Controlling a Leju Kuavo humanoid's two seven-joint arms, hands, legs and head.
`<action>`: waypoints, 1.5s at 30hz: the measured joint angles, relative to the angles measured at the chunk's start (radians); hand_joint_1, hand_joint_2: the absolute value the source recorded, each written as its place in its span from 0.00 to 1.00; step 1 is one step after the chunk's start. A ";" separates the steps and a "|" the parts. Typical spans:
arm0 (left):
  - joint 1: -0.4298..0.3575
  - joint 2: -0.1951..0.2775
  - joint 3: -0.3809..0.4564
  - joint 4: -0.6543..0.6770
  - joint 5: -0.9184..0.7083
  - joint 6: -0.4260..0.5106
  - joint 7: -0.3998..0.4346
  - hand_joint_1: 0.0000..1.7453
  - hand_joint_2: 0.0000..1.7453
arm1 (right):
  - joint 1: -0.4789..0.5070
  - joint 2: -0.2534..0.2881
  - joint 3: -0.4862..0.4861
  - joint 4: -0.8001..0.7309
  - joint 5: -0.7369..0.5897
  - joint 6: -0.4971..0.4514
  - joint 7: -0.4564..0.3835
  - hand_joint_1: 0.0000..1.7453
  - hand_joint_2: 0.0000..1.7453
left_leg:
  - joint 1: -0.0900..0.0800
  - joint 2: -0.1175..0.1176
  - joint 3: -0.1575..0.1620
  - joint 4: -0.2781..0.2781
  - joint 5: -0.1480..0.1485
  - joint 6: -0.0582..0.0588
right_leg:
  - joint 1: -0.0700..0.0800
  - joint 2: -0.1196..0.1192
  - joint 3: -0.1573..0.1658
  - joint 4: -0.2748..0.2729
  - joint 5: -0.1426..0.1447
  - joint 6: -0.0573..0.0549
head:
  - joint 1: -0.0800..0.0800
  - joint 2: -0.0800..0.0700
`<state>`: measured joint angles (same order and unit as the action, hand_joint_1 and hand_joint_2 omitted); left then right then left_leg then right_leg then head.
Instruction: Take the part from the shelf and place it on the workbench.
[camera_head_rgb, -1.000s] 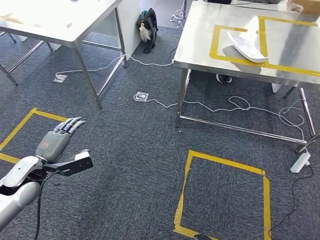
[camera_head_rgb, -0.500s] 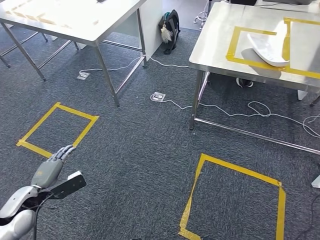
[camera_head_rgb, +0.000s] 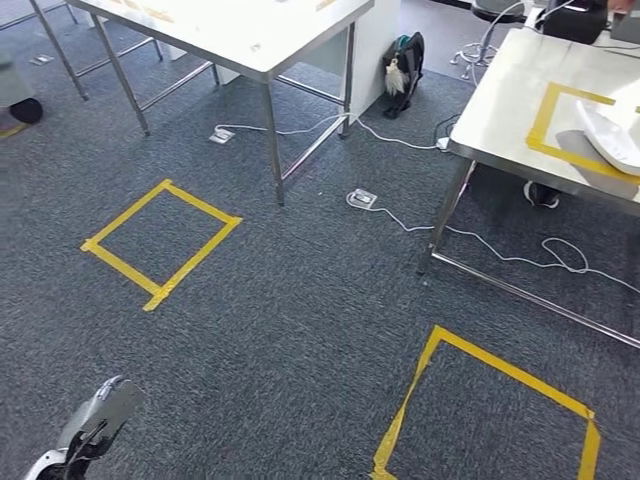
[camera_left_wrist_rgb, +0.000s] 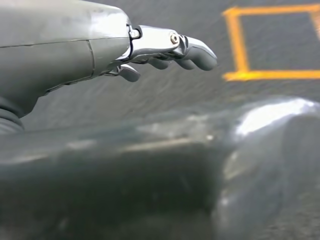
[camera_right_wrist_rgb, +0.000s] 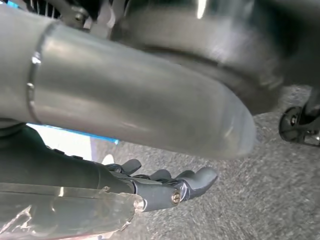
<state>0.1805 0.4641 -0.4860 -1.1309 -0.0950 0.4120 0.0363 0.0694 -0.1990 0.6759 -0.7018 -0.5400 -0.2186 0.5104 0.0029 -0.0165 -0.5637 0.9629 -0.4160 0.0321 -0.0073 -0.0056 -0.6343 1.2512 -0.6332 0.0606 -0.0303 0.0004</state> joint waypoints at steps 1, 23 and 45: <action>0.006 -0.006 -0.004 0.017 0.024 0.005 0.002 0.00 0.00 | 0.005 -0.005 0.010 -0.004 -0.012 -0.008 0.000 0.00 0.00 | -0.001 -0.011 -0.005 0.001 0.004 0.000 | 0.001 0.002 -0.007 0.022 -0.007 -0.002 | 0.000 0.000; 0.054 -0.127 -0.224 0.315 0.777 0.109 -0.083 0.00 0.00 | 0.010 -0.092 0.257 -0.061 -0.279 -0.161 -0.001 0.00 0.00 | -0.009 0.068 0.002 0.023 -0.018 -0.033 | 0.014 -0.084 0.179 -0.276 0.103 -0.025 | -0.006 0.000; -0.078 -0.152 -0.627 0.356 0.929 0.203 -0.182 0.00 0.00 | 0.000 -0.180 0.435 -0.077 -0.456 -0.202 -0.011 0.00 0.00 | -0.003 -0.006 -0.107 0.242 -0.139 -0.050 | -0.002 0.001 0.125 -0.259 0.149 -0.039 | -0.004 0.000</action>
<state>0.1026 0.3118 -1.1128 -0.7752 0.8341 0.6154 -0.1457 0.0690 -0.3787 1.1110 -0.7793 -0.9961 -0.4207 0.4994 0.0004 -0.0224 -0.6703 1.2047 -0.5547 -0.0184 -0.0091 -0.0045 -0.5093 0.9918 -0.4847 0.0213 -0.0347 0.0004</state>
